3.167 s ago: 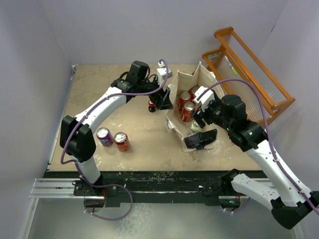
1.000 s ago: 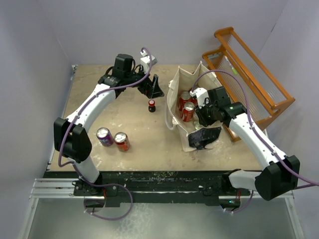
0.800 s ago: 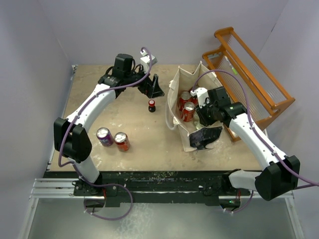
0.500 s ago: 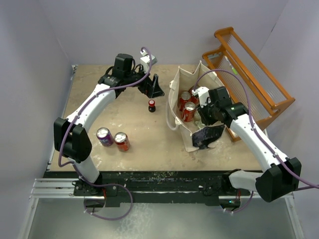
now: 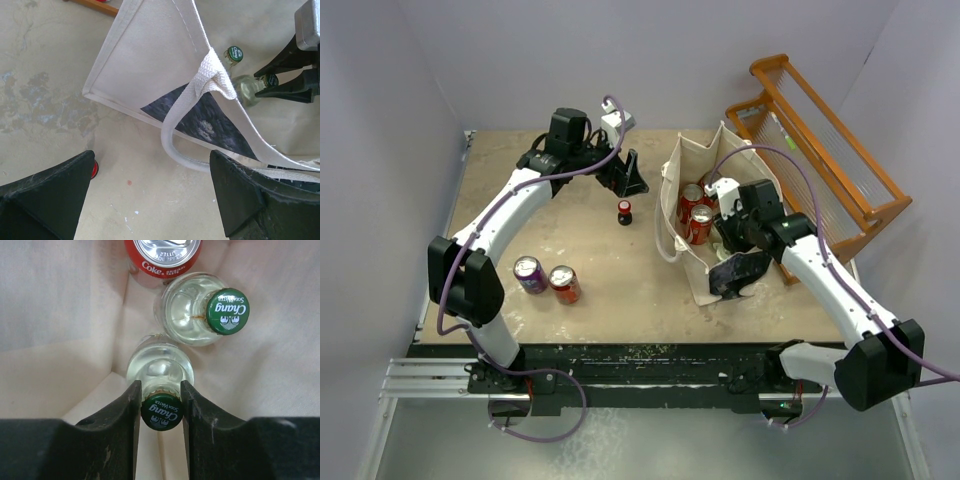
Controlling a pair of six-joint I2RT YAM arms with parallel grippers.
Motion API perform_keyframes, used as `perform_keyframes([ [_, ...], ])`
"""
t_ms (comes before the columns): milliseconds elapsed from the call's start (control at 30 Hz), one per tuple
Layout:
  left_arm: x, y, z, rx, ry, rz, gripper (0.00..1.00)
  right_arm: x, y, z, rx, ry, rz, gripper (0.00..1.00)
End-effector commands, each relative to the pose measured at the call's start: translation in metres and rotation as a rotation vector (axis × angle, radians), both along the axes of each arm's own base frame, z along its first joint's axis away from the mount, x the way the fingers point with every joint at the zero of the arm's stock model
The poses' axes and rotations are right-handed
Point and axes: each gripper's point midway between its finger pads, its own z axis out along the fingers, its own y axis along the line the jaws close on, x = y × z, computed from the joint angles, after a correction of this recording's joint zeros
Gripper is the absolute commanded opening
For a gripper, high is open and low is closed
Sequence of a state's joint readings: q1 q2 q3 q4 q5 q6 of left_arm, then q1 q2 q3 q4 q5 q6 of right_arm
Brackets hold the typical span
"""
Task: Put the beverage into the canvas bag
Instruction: Adjust the drink in the canvas bag.
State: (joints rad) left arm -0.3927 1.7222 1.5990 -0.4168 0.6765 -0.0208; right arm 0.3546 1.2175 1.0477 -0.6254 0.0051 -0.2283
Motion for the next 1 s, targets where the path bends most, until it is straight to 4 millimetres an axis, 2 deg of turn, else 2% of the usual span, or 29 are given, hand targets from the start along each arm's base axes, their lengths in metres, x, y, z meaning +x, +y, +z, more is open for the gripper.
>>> perform_keyframes([
  [0,0.002,0.007,0.029,-0.007,-0.1,0.008,0.99,0.018,-0.01,0.006,-0.059,-0.079,0.007,0.41],
  [100,0.001,0.009,0.028,0.008,-0.11,0.013,0.99,0.019,-0.008,0.011,-0.051,-0.086,0.022,0.52],
  [133,0.001,0.011,0.029,0.012,-0.115,0.016,0.99,0.019,-0.007,0.013,-0.05,-0.09,0.024,0.6],
  [200,0.0,0.013,0.029,0.018,-0.12,0.02,0.99,0.02,-0.005,0.019,-0.041,-0.101,0.034,0.7],
  [333,0.0,0.018,0.03,0.03,-0.135,0.029,0.99,0.026,0.001,0.035,-0.012,-0.139,0.046,0.8],
  [633,-0.001,0.022,0.033,0.042,-0.156,0.037,0.99,0.054,0.003,0.081,0.051,-0.263,-0.068,0.84],
  [767,0.001,0.021,0.034,0.041,-0.158,0.036,0.99,0.067,0.0,0.086,0.049,-0.283,-0.12,0.84],
  [967,0.004,0.02,0.034,0.04,-0.157,0.034,0.99,0.081,0.009,0.085,0.09,-0.269,-0.12,0.82],
])
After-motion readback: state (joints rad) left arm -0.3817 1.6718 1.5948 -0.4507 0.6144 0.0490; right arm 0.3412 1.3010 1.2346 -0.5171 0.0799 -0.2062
